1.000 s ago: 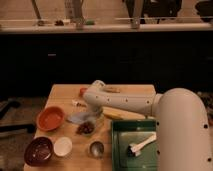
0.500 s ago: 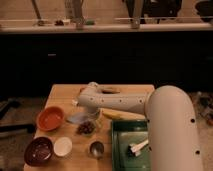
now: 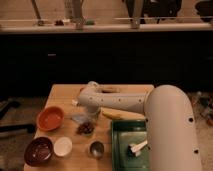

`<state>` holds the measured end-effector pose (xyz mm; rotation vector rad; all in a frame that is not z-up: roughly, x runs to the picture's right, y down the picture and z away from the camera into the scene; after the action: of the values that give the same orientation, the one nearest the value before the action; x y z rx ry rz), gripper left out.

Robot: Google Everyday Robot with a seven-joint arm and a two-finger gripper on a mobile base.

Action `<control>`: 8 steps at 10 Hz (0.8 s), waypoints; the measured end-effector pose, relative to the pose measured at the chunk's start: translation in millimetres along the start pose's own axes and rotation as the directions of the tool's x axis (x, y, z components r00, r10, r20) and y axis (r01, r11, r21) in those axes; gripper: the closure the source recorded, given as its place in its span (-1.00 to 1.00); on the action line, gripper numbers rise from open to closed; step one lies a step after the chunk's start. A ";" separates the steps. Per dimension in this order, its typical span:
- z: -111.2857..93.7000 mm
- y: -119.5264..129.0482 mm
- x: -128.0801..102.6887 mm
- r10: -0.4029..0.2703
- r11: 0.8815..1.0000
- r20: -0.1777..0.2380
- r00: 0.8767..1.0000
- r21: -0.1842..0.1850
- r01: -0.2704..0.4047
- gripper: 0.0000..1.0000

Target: Place towel in metal cup

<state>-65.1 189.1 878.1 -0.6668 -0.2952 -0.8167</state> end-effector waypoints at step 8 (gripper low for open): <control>-68.0 11.8 21.5 0.005 0.993 0.040 0.999 0.118 -0.010 1.00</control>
<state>-42.5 138.5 831.8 -0.5735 -0.3735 -0.7733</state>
